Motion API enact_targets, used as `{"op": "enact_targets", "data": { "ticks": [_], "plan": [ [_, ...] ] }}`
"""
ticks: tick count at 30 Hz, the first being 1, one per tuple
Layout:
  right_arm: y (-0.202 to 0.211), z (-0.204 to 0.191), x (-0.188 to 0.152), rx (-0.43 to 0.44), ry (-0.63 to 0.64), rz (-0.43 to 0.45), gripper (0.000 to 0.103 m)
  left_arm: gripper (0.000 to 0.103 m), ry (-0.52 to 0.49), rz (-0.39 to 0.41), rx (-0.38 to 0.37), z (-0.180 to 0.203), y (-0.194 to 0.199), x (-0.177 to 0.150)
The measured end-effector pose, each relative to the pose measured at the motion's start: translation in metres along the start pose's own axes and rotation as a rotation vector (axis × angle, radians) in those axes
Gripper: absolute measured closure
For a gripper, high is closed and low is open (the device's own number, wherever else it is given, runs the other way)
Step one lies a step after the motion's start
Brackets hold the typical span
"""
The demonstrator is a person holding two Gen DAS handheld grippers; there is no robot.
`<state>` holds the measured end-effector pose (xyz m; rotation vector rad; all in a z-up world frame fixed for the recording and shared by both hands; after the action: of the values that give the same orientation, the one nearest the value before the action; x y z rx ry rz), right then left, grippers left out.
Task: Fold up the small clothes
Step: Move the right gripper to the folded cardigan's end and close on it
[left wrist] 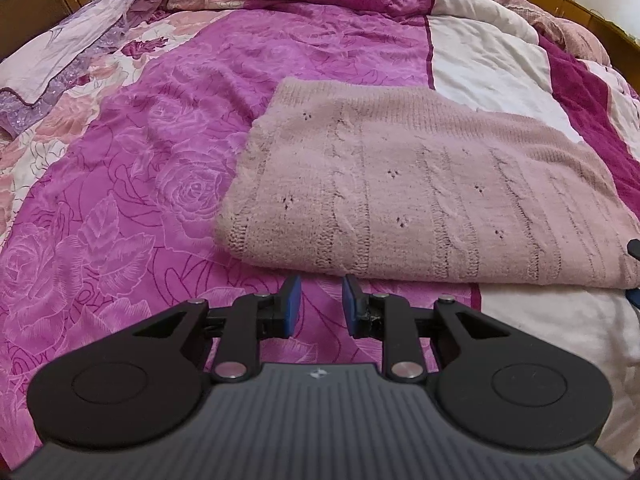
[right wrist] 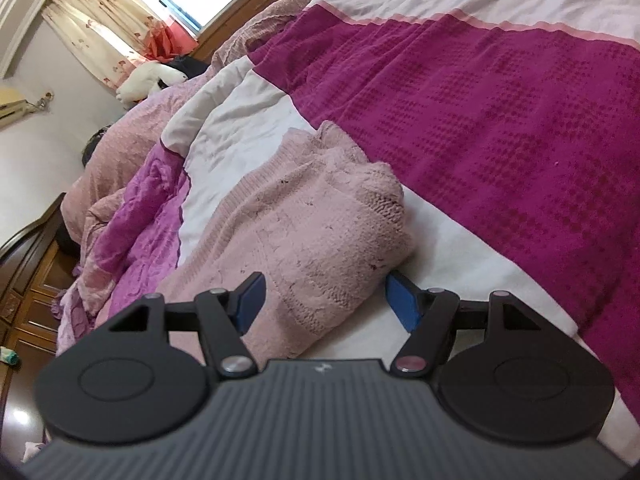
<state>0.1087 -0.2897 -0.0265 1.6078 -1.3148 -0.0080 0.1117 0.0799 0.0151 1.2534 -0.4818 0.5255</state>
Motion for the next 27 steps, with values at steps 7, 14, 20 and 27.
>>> {"op": "enact_targets", "data": {
  "ticks": [7, 14, 20, 27],
  "plan": [
    [-0.004, 0.007, 0.006, 0.011, -0.058, 0.027, 0.035, 0.074, -0.010, -0.010, 0.006, 0.002, -0.003, 0.000],
    [-0.014, 0.005, 0.012, 0.007, -0.090, 0.033, 0.034, 0.074, -0.012, -0.013, 0.010, 0.002, -0.003, 0.000],
    [-0.020, 0.005, 0.014, 0.006, -0.108, 0.044, 0.034, 0.074, -0.011, -0.016, 0.013, 0.002, -0.003, 0.000],
    [-0.025, 0.003, 0.014, 0.003, -0.114, 0.063, 0.034, 0.074, -0.015, -0.022, 0.016, 0.002, -0.004, -0.001]
  ]
}}
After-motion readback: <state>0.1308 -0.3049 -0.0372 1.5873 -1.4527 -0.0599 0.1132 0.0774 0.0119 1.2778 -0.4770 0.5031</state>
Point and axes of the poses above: each gripper's, at about its wrist camera, not at the fingertips, and y roughly against the way its jaws point, z to its right, x to its top, the point moved 5 cm from there along -y, roughly the way its jaws point, and after that the axes turned 13 degrees about -x, right-handed, at the moved point
